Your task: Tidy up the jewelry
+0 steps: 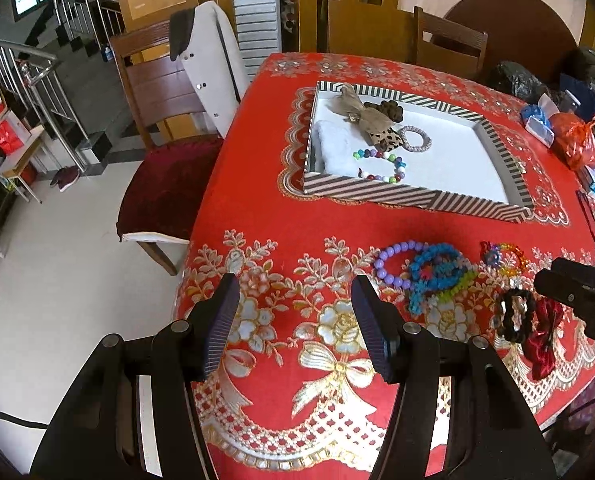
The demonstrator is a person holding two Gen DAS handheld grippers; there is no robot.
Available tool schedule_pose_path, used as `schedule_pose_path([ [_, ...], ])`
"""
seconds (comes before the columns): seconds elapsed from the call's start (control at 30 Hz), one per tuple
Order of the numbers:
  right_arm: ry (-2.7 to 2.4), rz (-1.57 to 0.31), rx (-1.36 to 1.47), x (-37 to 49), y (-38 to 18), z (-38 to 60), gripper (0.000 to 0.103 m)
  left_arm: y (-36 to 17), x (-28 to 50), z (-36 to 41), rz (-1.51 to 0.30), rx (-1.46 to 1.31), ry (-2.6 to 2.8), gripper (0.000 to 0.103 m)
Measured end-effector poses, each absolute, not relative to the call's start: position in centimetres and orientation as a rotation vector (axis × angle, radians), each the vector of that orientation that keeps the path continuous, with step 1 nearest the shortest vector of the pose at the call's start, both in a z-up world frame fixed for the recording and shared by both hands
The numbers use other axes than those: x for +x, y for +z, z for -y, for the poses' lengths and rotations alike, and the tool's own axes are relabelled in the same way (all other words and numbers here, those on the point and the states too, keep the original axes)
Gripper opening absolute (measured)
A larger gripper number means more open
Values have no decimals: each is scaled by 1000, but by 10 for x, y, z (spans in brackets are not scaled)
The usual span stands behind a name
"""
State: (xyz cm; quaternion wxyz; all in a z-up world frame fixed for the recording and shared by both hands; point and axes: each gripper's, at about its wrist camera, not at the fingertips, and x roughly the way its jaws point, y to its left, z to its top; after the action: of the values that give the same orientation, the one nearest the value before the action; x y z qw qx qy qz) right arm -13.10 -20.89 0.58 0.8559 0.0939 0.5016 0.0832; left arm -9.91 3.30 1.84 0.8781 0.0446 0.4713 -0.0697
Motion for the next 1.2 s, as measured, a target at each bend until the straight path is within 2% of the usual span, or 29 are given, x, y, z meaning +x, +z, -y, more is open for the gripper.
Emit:
schedule_pose_path([
  [0.07,174,-1050,196,-136,6,212,52,18,-102,-34,-993,80,-154,58],
  [0.2,161,-1054,196,-148,5,220,52,16,-106,-41,-1018,23,-194,67],
  [0.77,29,-1093,256,-201,-19,279,52,0,-107,-37,-1076,-31,-246,67],
  [1.2,118,-1073,233,-168,-24,263,52,-21,-96,3,-1186,-37,-369,67],
])
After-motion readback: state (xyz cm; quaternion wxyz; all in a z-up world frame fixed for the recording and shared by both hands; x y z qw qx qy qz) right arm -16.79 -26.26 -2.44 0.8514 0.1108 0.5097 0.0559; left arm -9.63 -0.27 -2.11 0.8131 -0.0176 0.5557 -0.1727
